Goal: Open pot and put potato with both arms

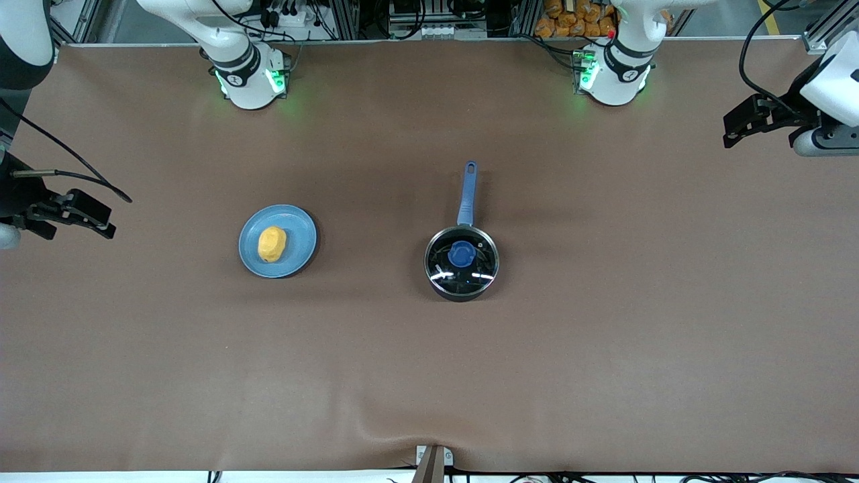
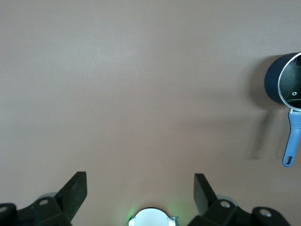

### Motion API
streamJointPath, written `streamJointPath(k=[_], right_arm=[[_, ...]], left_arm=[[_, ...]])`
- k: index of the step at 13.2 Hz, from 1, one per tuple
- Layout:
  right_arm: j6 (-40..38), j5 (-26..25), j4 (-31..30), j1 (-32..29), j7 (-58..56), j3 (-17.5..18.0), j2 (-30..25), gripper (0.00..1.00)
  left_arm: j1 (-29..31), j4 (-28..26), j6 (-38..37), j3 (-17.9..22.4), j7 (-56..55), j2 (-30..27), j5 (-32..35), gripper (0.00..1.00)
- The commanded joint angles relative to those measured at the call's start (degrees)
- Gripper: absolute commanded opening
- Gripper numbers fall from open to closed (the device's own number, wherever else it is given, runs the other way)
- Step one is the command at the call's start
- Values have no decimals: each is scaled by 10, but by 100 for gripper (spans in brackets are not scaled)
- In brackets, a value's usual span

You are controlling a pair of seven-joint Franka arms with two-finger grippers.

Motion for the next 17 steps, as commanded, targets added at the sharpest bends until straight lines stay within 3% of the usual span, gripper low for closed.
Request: streamJointPath(k=[1,17], right_arm=[[2,-8,-11,3,-5,-1,-14,100],[-2,-11,4,9,4,-3,-10,100]], left_arm=[[3,15,-3,-1,10,11,-10,100],[-5,10,10,-6,-3,40,-44,100]])
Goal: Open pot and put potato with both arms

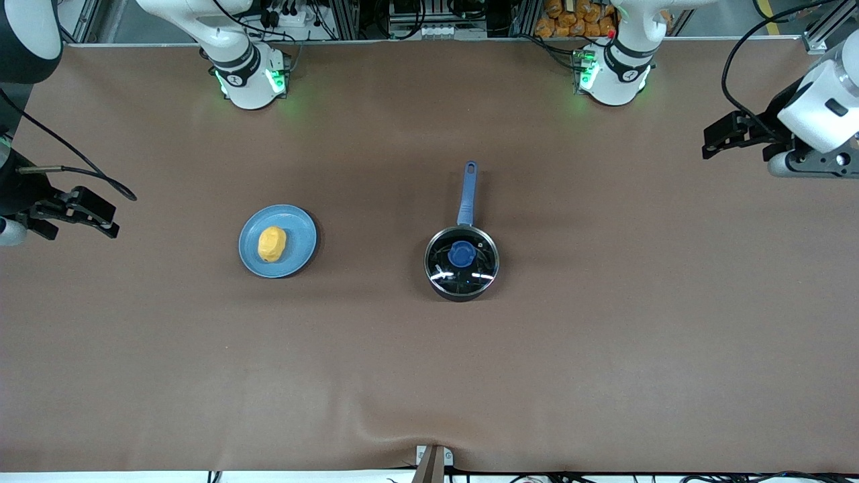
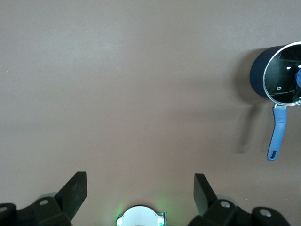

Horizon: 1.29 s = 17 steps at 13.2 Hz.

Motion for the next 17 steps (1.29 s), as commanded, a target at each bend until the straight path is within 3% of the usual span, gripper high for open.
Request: streamJointPath(k=[1,5,8,14,17], right_arm=[[-5,1,-1,-6,3,-2,-8,100],[-8,1,-3,-4,1,-2,-6,100],[-21,1,-4,-2,-2,-2,-5,100],[-1,1,-44,7,4,0,7,100],[39,14,-111,18,5,1,4,100]], left_arm=[[-5,10,9,-4,-3,12,-9,100],[-33,13,49,-6,-24,61,-55,100],[-115,17,78,-4,-84,98,-50,100],[-257,104,125,-1,-273,223,-13,100],[-288,116,190,2,-366,271,-6,100]])
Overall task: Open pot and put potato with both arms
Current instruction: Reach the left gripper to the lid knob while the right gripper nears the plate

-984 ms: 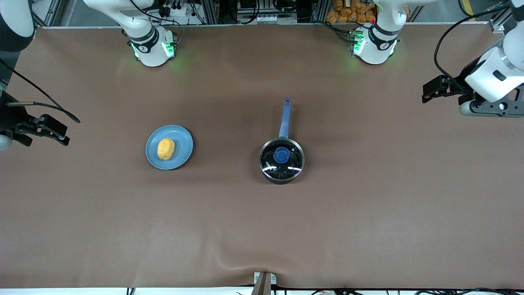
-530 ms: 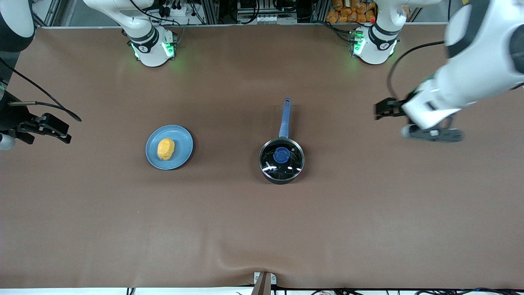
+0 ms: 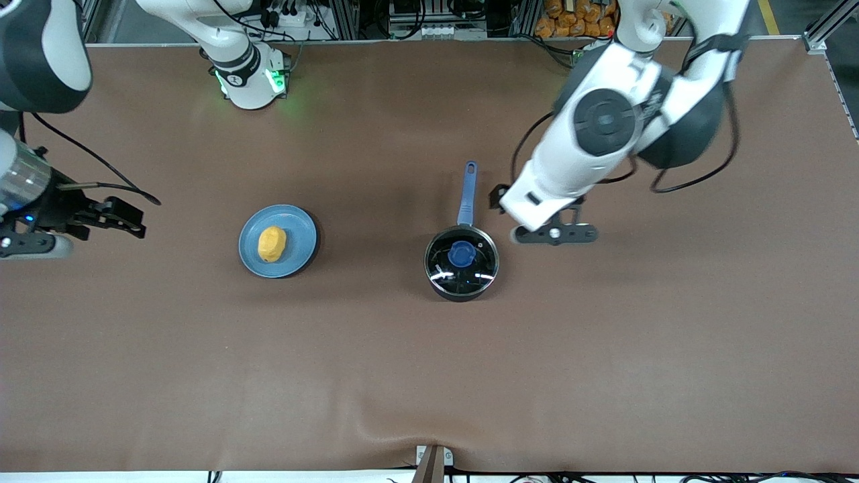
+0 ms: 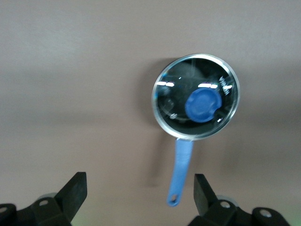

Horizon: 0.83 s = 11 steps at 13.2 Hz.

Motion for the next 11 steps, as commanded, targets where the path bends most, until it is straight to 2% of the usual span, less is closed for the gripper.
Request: streamJointPath(k=[1,4,8,11], right_arm=[[45,21,-64,9,5,0,-9,100],[73,32,-87,27,4,0,-6,100],[135,32,-143,38,5,0,-6,100],[218,33,-221,44,8,5,-12,100]], left_arm=[[-22,32,54,9,-44,54,13,100],[-49,32,121,11,-183,100,54,100],[-58,27,166,10,-409,130,58,100],[-71,26,179,11,-524,155,59,100]])
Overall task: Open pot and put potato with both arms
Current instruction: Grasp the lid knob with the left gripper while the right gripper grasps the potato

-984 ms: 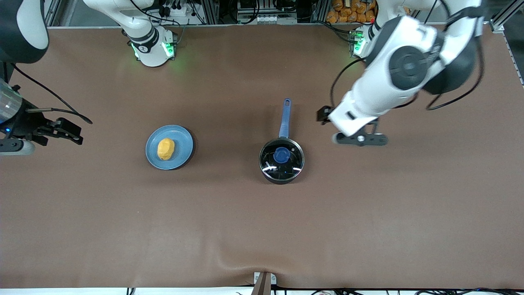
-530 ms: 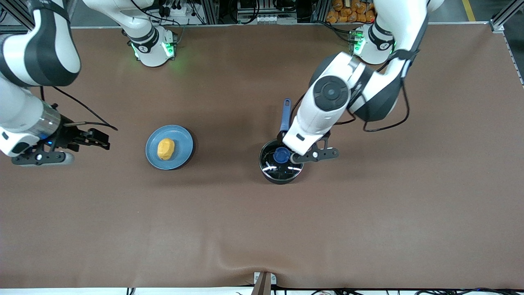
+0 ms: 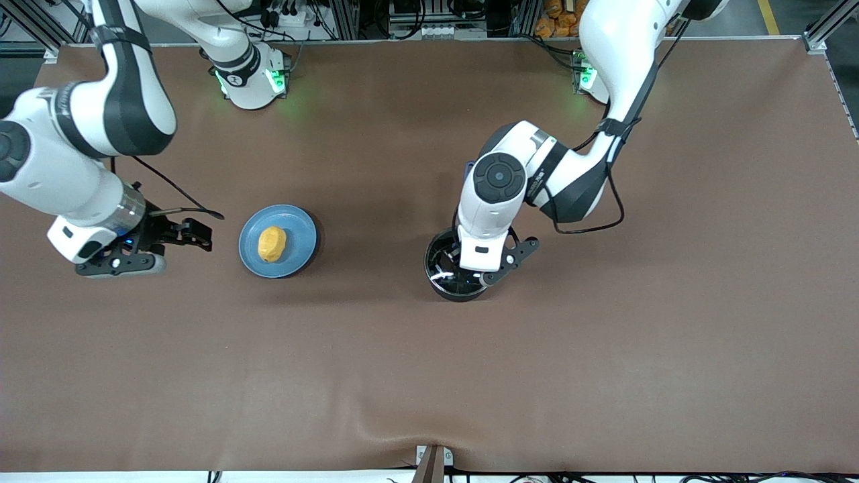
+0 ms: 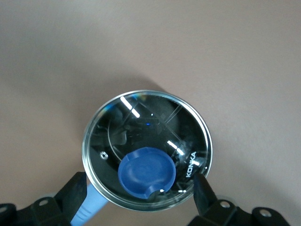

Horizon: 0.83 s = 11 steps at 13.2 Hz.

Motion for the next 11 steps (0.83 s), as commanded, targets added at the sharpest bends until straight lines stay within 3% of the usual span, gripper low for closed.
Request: streamJointPath(k=[1,4,11], right_arm=[[90,7,-97,9,7,5,-23,100],[180,7,-180,10,9,22,-30,100],[222,7,-182,55,74,28,47,100]], left_arm=[[-14,15,9,6,-88,27,14,100],[-25,13,25,7,-139,40,15,100],[-20,9,35,8,-146,46,14,91]])
